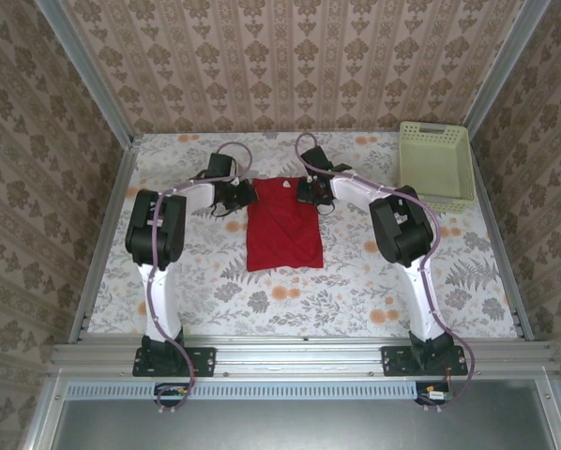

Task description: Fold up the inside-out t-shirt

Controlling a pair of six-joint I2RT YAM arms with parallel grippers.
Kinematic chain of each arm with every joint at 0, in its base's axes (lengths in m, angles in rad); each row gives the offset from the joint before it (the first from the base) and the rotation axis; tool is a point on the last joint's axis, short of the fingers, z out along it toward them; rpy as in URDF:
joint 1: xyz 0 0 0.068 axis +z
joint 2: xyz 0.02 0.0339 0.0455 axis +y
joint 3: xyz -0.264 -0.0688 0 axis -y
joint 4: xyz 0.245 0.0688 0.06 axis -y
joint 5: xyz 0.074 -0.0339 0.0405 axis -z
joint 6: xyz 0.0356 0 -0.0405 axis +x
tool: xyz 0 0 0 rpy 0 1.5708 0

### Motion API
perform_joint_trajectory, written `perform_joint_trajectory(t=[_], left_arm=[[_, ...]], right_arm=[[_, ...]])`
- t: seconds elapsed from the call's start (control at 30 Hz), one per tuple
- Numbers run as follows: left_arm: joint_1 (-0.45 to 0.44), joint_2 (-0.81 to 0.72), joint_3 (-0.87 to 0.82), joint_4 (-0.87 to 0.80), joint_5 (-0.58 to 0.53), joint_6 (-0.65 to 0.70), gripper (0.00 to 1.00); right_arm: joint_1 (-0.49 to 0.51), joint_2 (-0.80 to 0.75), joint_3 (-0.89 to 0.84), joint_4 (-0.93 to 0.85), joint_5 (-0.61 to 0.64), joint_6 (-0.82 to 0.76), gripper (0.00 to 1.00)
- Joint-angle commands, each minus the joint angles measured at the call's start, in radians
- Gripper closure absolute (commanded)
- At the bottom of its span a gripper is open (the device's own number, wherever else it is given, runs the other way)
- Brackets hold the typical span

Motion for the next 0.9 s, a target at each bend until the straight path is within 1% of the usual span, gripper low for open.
perform_joint_trajectory(t=[0.0, 0.03, 0.07, 0.13, 0.23, 0.33, 0.4, 0.5, 0.6, 0.77, 0.87], left_arm=[[-0.045, -0.059, -0.12, 0.097, 0.089, -0.019, 0.95], [-0.045, -0.099, -0.169, 0.125, 0.094, -0.029, 0.98], [-0.045, -0.14, -0.223, 0.159, 0.1, -0.043, 1.0], [-0.048, -0.216, -0.329, 0.237, 0.115, -0.076, 1.0], [-0.06, -0.335, -0.472, 0.298, 0.106, -0.111, 1.0], [-0.063, -0.429, -0.561, 0.33, 0.08, -0.14, 1.0], [-0.057, -0.466, -0.58, 0.348, 0.067, -0.154, 1.0], [-0.039, -0.472, -0.512, 0.312, 0.064, -0.147, 1.0], [-0.008, -0.435, -0.377, 0.275, 0.093, -0.147, 1.0], [0.062, -0.346, -0.025, 0.146, 0.127, -0.114, 1.0], [0.096, -0.32, 0.145, 0.071, 0.137, -0.082, 1.0]], right_arm=[[0.029, -0.072, -0.147, 0.082, -0.115, 0.029, 0.97], [0.029, -0.111, -0.202, 0.123, -0.138, 0.034, 0.99], [0.03, -0.15, -0.256, 0.163, -0.154, 0.043, 1.0], [0.032, -0.223, -0.362, 0.23, -0.182, 0.066, 1.0], [0.033, -0.324, -0.507, 0.319, -0.199, 0.106, 1.0], [0.033, -0.398, -0.59, 0.369, -0.196, 0.122, 1.0], [0.03, -0.429, -0.601, 0.377, -0.191, 0.122, 1.0], [0.015, -0.454, -0.558, 0.361, -0.18, 0.11, 1.0], [-0.008, -0.449, -0.442, 0.31, -0.176, 0.081, 1.0], [-0.06, -0.382, -0.16, 0.239, -0.18, 0.024, 1.0], [-0.08, -0.34, 0.016, 0.193, -0.187, -0.012, 1.0]])
